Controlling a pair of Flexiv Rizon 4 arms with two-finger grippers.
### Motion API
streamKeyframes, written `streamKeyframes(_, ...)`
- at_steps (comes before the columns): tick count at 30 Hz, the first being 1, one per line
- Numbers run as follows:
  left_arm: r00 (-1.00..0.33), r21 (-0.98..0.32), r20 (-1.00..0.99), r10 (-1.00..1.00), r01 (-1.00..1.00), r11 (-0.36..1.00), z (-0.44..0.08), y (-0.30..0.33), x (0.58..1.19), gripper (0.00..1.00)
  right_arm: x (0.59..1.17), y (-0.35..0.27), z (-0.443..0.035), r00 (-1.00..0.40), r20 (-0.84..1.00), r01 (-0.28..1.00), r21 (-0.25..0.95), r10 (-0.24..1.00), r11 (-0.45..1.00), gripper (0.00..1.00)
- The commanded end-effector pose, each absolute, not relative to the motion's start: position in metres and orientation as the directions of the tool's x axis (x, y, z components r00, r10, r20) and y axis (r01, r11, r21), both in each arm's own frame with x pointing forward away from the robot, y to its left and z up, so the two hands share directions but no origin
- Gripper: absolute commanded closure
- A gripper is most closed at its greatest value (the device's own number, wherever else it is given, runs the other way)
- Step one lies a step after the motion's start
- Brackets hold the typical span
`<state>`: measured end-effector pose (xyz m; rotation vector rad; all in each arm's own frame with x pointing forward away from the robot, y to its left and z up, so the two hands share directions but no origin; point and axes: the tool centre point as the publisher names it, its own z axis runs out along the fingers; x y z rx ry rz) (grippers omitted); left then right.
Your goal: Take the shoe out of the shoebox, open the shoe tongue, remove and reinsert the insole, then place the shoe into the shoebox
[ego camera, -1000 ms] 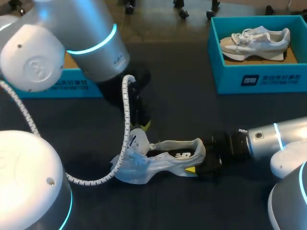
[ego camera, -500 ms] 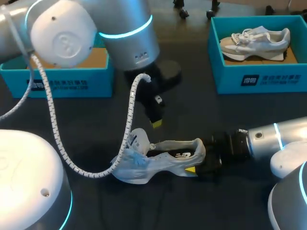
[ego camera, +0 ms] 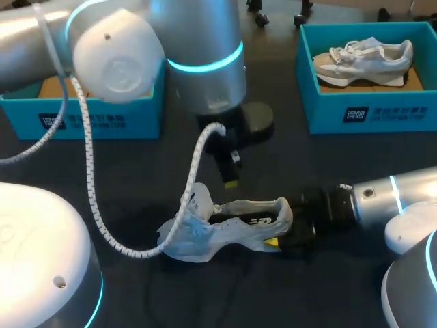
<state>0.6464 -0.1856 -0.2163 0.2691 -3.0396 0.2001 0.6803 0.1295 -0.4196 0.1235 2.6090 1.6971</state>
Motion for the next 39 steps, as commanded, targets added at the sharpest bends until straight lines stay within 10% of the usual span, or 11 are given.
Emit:
streamKeyframes(1,-0.993,-0.141,0.084,-0.087,-0.098,0.985,-0.242,-0.201,0.649,1.0,0.681,0.131,-0.421,-0.996,0.02,0.052,0.913,0.083,0.406,1.0)
streamKeyframes(39,-0.946,-0.276,0.224,0.233,0.168,0.946,-0.292,-0.196,0.656,1.0,0.681,0.131,-0.421,-0.996,0.02,0.052,0.913,0.083,0.406,1.0)
